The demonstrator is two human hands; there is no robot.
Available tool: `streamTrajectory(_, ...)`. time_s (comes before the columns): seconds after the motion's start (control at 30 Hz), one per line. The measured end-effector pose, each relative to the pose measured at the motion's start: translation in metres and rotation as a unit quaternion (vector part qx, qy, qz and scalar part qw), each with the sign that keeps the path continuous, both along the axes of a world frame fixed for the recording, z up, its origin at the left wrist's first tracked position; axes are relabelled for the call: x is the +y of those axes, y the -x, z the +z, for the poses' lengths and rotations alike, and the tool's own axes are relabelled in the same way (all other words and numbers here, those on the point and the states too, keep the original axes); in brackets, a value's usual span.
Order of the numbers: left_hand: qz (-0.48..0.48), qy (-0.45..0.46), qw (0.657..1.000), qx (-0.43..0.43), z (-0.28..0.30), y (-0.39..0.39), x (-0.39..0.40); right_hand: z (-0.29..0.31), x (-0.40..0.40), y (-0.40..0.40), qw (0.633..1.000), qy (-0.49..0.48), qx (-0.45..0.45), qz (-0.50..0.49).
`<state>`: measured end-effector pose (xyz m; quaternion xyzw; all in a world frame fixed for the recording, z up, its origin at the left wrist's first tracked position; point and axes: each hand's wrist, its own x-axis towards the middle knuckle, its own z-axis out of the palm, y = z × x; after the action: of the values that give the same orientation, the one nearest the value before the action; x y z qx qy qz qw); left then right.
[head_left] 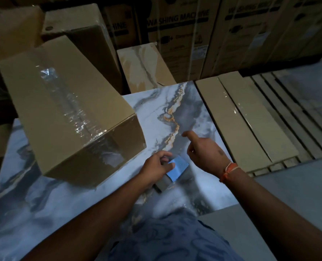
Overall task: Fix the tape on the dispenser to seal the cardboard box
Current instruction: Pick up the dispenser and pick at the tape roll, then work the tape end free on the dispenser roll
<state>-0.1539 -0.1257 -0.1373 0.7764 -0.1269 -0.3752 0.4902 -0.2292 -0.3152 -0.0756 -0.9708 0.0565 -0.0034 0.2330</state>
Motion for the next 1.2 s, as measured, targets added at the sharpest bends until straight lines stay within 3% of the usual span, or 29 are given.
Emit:
streamTrajectory(0.1, -0.013, 0.02, 0.998, 0.064, -0.007, -0.004, 0.003, 0.003, 0.022, 0.003, 0.999, 0.041, 0.001, -0.015)
streamTrajectory(0.2, -0.076, -0.024, 0.995, -0.056, -0.004, -0.014, 0.003, 0.006, 0.04, 0.008, 0.996, 0.079, 0.003, -0.034)
streamTrajectory(0.33, -0.141, 0.023, 0.974, -0.175, 0.004, -0.023, -0.002, 0.004, 0.058, 0.014, 0.987, 0.153, -0.032, -0.033)
streamTrajectory(0.5, -0.183, 0.04, 0.954, -0.233, 0.004, -0.033, -0.007, 0.002, 0.072, 0.018, 0.976, 0.207, -0.049, -0.05)
streamTrajectory(0.67, -0.158, 0.084, 0.962, -0.207, -0.001, -0.04, -0.008, -0.006, 0.072, 0.02, 0.976, 0.201, -0.06, -0.057)
streamTrajectory(0.73, -0.155, 0.091, 0.964, -0.194, -0.003, -0.042, -0.01, -0.011, 0.074, 0.025, 0.979, 0.159, -0.067, -0.106)
streamTrajectory(0.8, -0.142, 0.099, 0.968, -0.184, -0.004, -0.043, -0.013, -0.018, 0.075, 0.033, 0.97, 0.045, -0.089, -0.22)
streamTrajectory(0.93, -0.128, 0.101, 0.971, -0.172, -0.005, -0.043, -0.016, -0.038, 0.077, 0.045, 0.883, -0.175, -0.114, -0.419)
streamTrajectory(1.07, -0.135, 0.08, 0.973, -0.168, -0.008, -0.045, -0.012, -0.051, 0.079, 0.047, 0.819, -0.35, -0.095, -0.444)
streamTrajectory(1.2, -0.133, 0.06, 0.976, -0.164, -0.008, -0.047, -0.008, -0.056, 0.082, 0.042, 0.795, -0.408, -0.112, -0.435)
